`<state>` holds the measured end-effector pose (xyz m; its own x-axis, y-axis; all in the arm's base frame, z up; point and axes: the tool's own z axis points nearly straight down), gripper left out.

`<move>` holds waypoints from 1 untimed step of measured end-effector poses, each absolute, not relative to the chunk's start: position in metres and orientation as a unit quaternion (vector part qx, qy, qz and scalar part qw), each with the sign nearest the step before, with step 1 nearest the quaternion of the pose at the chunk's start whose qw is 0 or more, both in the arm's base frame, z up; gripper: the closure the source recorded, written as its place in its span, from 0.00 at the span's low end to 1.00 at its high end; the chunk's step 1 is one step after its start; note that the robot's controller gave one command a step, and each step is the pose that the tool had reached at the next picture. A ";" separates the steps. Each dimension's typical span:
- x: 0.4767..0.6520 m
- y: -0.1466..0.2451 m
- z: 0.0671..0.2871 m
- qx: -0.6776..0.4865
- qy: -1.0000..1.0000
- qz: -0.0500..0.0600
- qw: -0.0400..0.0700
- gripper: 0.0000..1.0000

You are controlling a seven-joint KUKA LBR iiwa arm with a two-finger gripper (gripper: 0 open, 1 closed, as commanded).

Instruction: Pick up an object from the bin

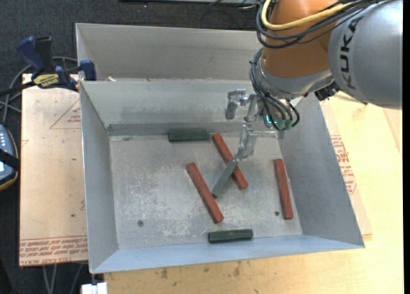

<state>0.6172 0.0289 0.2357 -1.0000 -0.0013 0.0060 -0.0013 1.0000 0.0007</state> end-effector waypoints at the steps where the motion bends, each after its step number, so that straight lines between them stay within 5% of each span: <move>1: 0.530 0.010 0.146 0.050 -0.999 0.000 0.006 0.00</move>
Offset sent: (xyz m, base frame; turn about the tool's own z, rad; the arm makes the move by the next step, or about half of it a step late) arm -0.0834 -0.0189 -0.0843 -0.1013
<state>0.5296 0.0095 0.1464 -0.9949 -0.0999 0.0118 -0.0998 0.9950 0.0014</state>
